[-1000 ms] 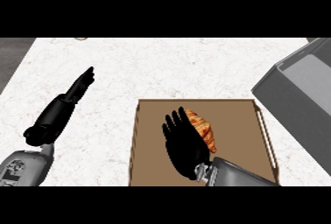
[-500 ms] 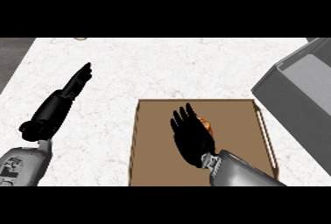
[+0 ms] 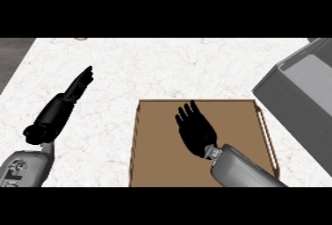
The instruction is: Pick the croissant from the tray and place it in the cardboard box
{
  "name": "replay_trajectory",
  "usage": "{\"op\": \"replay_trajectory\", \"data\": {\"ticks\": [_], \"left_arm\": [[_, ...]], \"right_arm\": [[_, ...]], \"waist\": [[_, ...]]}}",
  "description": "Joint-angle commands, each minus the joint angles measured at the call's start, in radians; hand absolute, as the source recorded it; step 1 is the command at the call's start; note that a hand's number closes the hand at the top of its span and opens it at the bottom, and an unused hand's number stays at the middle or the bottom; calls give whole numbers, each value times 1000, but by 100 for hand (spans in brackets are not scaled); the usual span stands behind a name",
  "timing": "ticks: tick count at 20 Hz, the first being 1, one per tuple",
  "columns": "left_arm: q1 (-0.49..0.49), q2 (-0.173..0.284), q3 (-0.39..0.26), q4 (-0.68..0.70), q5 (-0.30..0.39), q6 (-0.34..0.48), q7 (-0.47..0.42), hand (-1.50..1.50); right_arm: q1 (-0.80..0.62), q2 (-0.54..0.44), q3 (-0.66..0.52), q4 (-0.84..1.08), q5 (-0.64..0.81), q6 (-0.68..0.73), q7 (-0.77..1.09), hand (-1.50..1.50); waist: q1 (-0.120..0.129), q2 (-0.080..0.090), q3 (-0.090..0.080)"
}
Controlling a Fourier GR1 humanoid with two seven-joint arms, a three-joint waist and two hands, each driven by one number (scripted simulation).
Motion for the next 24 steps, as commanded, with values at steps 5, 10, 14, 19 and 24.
{"op": "replay_trajectory", "data": {"ticks": [5,10,14,19,24], "left_arm": [[-7,-16,-3,-107,-6,-17,104,0],[-44,-37,20,13,-37,-21,19,0],[-2,-1,57,26,-22,-60,-15,0],[-27,-23,49,-9,-21,-27,33,0],[-12,-13,42,-24,-35,-41,14,0]], "right_arm": [[5,4,44,58,58,-134,-169,150],[-10,39,27,115,138,-262,-204,150],[-17,12,1,6,139,-281,-274,150],[58,87,-443,64,-191,-352,-153,150],[-62,107,-652,128,-294,-426,-141,150]], "waist": [[7,-2,1],[-1,1,0],[-1,-1,0],[-25,12,5],[9,4,1]]}}
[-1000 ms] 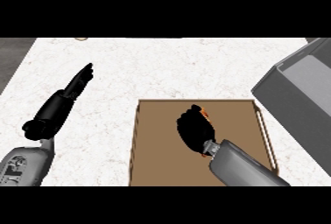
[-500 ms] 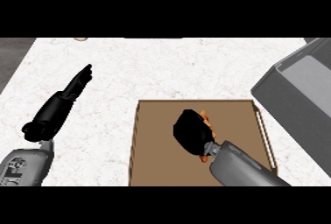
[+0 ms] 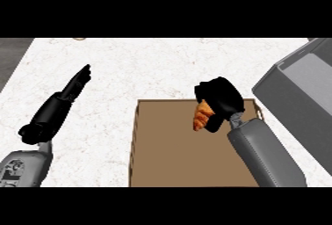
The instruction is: Pick the croissant from the tray and place it in the cardboard box
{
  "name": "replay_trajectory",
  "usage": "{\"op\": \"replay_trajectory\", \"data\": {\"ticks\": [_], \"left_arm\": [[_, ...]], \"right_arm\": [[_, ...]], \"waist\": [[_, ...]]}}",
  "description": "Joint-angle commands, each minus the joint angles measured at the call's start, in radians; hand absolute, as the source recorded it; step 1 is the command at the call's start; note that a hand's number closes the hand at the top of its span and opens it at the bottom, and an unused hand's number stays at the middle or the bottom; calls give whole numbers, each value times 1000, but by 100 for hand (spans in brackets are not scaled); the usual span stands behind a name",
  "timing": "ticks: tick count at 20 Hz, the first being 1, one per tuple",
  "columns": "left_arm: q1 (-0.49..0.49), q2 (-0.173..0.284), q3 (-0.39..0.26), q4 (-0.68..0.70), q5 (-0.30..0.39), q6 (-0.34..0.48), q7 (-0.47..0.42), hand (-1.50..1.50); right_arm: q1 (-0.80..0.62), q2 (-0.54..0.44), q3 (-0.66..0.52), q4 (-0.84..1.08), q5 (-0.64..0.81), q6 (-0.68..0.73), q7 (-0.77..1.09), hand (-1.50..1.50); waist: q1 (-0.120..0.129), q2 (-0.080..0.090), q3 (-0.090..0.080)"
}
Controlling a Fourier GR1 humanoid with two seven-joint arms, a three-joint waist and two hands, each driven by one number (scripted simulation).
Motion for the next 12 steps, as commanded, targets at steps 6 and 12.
{"op": "replay_trajectory", "data": {"ticks": [6,12], "left_arm": [[-13,-28,0,23,-29,8,-13,0],[-2,-27,-5,-27,-23,0,31,0]], "right_arm": [[-98,-63,-196,-144,-82,8,18,150],[-150,-43,-396,-210,-117,-55,228,150]], "waist": [[-5,-8,-2],[-7,-9,-1]]}}
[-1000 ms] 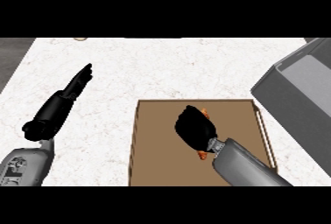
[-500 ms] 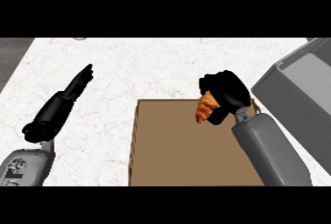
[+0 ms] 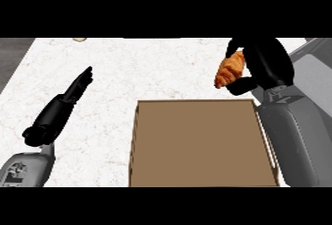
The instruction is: Pick the croissant from the tray and place it in the cardboard box
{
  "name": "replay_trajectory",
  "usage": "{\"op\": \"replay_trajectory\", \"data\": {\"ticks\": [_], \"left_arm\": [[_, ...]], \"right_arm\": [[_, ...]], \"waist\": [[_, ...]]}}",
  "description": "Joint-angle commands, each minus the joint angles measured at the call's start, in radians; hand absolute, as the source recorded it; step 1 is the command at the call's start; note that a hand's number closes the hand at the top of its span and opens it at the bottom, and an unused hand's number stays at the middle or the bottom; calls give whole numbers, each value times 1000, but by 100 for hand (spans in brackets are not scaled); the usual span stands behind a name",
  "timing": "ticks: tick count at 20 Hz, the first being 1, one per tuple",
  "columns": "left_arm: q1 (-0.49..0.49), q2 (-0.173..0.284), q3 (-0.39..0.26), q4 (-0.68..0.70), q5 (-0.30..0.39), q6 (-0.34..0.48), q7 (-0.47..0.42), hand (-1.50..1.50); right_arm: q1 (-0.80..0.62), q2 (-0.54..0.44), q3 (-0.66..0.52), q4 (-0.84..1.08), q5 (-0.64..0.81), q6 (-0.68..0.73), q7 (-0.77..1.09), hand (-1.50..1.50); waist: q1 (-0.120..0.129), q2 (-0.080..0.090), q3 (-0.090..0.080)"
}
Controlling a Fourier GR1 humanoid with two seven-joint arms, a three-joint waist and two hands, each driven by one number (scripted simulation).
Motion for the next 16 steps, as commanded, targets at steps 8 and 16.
{"op": "replay_trajectory", "data": {"ticks": [8,16], "left_arm": [[10,11,24,-22,16,-29,9,0],[-10,-10,20,10,6,-41,-7,0]], "right_arm": [[-108,-155,-367,58,-99,-70,143,150],[-129,-362,-443,368,-92,-110,-4,150]], "waist": [[13,5,0],[18,10,0]]}}
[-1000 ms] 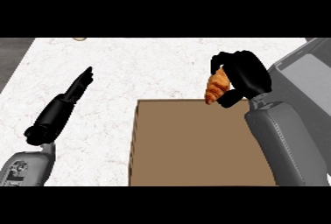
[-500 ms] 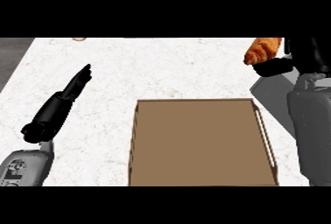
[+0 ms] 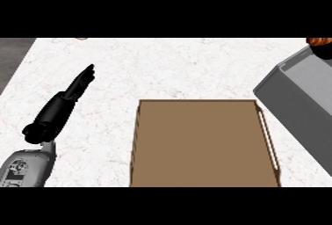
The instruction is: Pick the croissant from the tray and place it in the cardboard box
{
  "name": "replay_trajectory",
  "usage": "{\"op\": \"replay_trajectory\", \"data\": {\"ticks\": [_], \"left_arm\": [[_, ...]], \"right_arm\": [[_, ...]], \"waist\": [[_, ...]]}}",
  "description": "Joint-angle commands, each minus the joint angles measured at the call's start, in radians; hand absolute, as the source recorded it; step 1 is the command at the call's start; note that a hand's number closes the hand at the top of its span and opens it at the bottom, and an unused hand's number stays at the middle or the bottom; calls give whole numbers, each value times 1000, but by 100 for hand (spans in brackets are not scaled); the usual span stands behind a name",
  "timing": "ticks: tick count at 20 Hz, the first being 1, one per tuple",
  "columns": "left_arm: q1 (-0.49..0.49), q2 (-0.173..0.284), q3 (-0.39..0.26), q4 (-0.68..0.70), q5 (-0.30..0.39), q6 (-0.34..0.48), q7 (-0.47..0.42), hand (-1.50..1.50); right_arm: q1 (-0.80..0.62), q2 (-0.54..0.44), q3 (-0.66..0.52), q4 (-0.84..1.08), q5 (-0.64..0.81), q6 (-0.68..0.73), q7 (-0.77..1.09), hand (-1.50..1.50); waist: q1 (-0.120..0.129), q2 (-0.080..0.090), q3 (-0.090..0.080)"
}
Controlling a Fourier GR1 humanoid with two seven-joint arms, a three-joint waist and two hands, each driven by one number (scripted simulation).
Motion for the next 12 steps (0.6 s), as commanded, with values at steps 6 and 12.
{"op": "replay_trajectory", "data": {"ticks": [6,12], "left_arm": [[20,6,4,-31,9,-28,-4,0],[9,-17,-7,-41,-11,-11,9,0]], "right_arm": [[17,-197,-40,361,-18,173,-137,150],[-20,-321,-28,601,-11,256,-304,150]], "waist": [[17,6,1],[24,8,2]]}}
